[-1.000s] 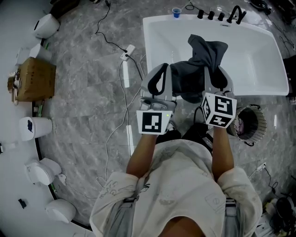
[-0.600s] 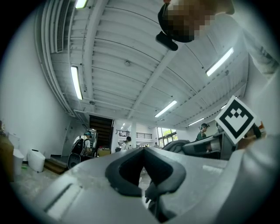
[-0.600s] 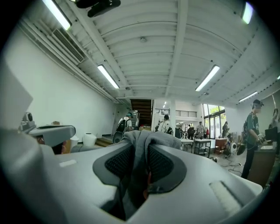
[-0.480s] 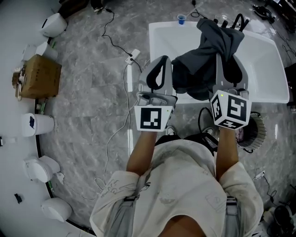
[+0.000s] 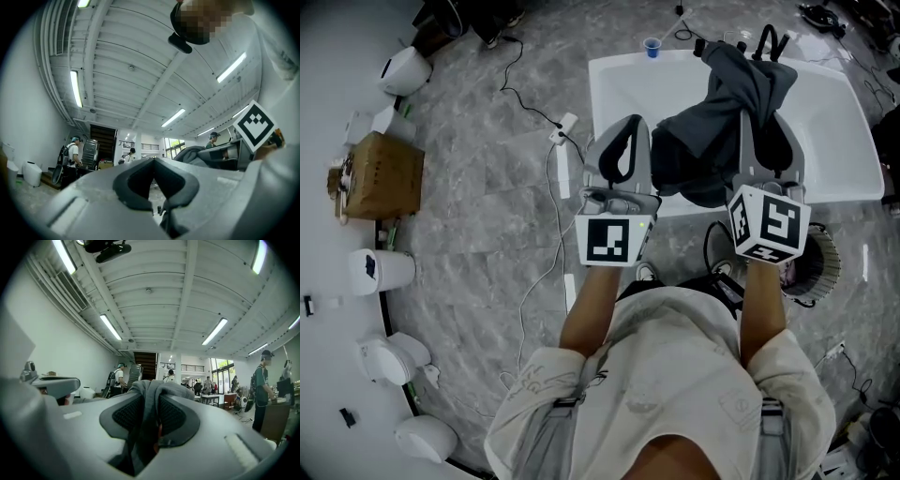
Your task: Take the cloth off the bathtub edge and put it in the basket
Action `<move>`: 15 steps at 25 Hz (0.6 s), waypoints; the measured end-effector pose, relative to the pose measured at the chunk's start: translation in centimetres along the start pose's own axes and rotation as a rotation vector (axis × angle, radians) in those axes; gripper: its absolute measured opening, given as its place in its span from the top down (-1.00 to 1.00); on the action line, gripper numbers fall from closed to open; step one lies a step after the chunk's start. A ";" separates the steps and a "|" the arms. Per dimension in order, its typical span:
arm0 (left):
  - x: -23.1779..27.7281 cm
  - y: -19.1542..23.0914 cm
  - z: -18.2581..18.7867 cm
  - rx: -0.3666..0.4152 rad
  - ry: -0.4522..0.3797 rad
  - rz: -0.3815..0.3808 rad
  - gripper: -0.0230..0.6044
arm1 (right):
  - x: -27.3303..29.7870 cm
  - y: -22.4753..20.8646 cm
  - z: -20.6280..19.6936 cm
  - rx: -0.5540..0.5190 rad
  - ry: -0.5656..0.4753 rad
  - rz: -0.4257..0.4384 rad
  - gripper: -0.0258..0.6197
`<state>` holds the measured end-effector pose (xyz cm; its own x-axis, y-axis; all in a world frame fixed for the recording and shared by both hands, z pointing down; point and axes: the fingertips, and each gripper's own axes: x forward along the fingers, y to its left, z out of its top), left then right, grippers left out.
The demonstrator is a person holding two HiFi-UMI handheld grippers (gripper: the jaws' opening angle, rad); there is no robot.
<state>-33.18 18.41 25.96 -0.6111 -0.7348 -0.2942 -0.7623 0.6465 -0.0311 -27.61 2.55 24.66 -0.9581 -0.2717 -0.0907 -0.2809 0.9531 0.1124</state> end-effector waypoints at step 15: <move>7.3 -12.8 -1.4 -0.041 0.010 -0.240 0.93 | -5.0 -14.5 -1.2 -0.017 0.049 -0.254 0.57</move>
<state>-28.15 4.45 25.55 -0.4134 -0.8684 -0.2740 -0.8937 0.4446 -0.0607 -18.86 -10.04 24.68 -0.8583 -0.5083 -0.0704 -0.5132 0.8514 0.1089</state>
